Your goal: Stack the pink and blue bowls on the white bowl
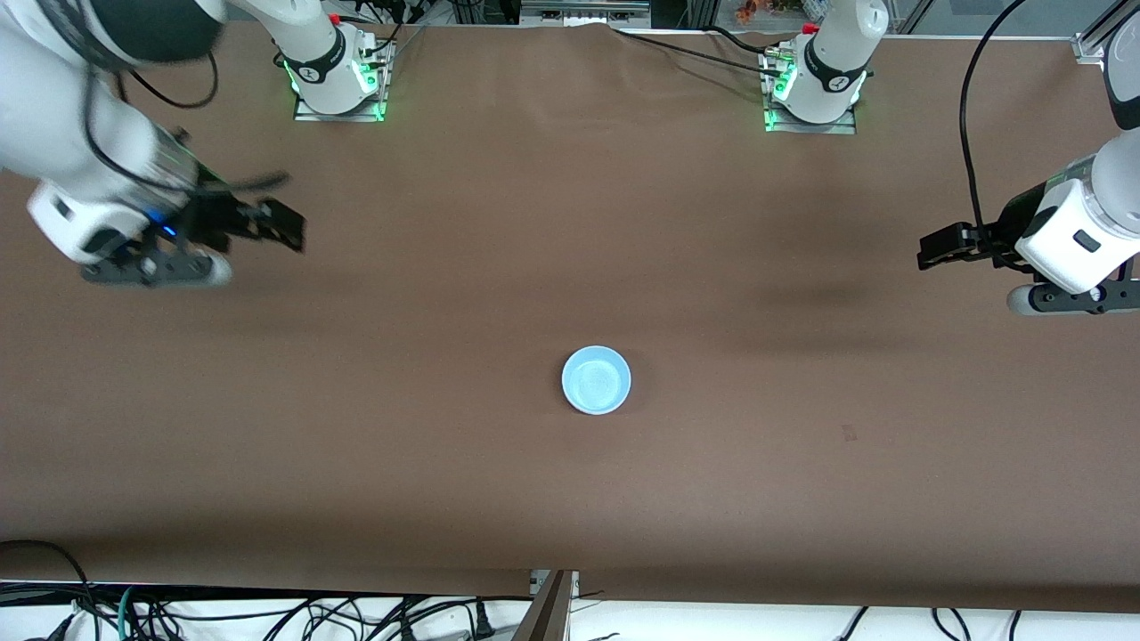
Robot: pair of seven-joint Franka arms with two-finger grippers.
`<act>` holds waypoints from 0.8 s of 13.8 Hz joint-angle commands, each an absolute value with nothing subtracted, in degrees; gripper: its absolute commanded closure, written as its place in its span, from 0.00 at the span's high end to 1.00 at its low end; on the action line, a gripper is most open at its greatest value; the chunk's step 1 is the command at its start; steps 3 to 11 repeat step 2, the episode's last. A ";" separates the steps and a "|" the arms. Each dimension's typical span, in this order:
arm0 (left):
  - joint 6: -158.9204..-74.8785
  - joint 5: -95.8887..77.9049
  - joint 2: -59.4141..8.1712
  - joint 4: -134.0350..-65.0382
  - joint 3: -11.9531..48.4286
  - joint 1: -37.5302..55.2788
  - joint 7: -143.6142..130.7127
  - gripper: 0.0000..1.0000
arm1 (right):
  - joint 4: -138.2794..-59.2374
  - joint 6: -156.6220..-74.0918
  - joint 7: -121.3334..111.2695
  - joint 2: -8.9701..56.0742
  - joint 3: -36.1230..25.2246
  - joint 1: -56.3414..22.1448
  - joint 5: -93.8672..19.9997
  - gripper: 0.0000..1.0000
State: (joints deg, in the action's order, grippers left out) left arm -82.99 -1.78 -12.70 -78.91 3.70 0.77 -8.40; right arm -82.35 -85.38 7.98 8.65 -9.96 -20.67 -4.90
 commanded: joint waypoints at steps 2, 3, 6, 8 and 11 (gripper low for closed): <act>-82.53 -0.53 -13.10 -77.61 3.78 0.79 -7.38 1.00 | -84.99 -84.99 -0.08 6.68 -2.38 -10.82 -4.13 1.00; -82.53 -0.53 -13.10 -77.61 3.78 0.79 -7.38 1.00 | -84.99 -84.99 -0.08 6.68 -2.38 -10.82 -4.13 1.00; -82.53 -0.53 -13.10 -77.61 3.78 0.79 -7.38 1.00 | -84.99 -84.99 -0.08 6.68 -2.38 -10.82 -4.13 1.00; -82.53 -0.53 -13.10 -77.61 3.78 0.79 -7.38 1.00 | -84.99 -84.99 -0.08 6.68 -2.38 -10.82 -4.13 1.00; -82.53 -0.53 -13.10 -77.61 3.78 0.79 -7.38 1.00 | -84.99 -84.99 -0.08 6.68 -2.38 -10.82 -4.13 1.00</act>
